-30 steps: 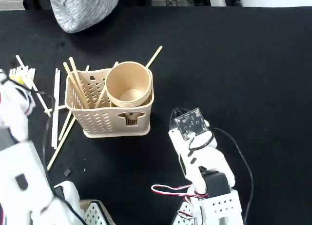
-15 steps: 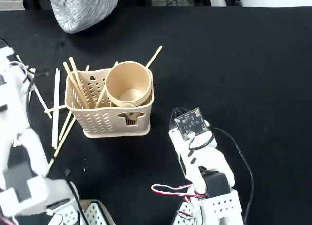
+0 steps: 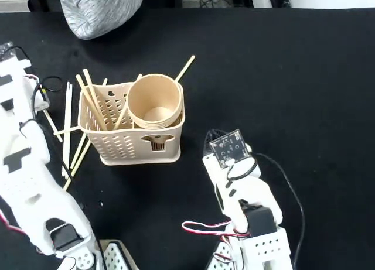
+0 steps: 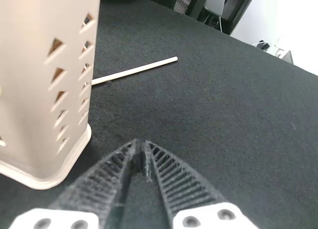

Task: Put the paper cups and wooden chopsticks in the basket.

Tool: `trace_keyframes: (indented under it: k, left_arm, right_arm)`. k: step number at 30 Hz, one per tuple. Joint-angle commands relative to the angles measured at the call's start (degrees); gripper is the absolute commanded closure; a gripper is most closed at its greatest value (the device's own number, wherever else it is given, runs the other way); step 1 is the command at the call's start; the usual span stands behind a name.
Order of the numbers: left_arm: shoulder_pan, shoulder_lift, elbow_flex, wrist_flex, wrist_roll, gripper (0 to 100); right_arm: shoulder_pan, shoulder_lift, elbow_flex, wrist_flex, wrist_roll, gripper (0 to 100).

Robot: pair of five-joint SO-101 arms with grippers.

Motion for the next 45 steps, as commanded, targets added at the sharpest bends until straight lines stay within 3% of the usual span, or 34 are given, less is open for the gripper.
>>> trace_keyframes:
  k: [1, 15, 23, 30, 38, 42, 45]
  left_arm:
    - [-0.7, 4.9, -11.1, 4.7, -0.8, 88]
    - [-2.2, 17.5, -36.4, 22.9, -12.5, 88]
    - [-2.3, 22.2, -40.0, 23.2, -18.1, 88]
    - [-2.4, 29.4, -45.2, 24.1, -18.9, 88]
    - [-2.2, 34.2, -54.8, 31.6, -18.9, 89]
    - [-2.1, 35.6, -58.9, 33.8, -18.5, 98]
    - [-1.4, 36.0, -62.0, 37.1, -18.6, 96]
  right_arm:
    - [0.7, -5.1, -0.2, -0.3, 0.7, 98.2]
    - [0.7, -5.1, -0.1, -0.3, 0.7, 98.2]
    - [0.7, -5.1, -0.1, -0.3, 0.7, 98.2]
    - [0.7, -5.1, -0.1, -0.3, 0.7, 98.2]
    - [0.7, -5.1, -0.1, -0.3, 0.7, 98.2]
    - [0.7, -5.1, -0.1, -0.3, 0.7, 98.2]
    - [0.7, -5.1, -0.1, -0.3, 0.7, 98.2]
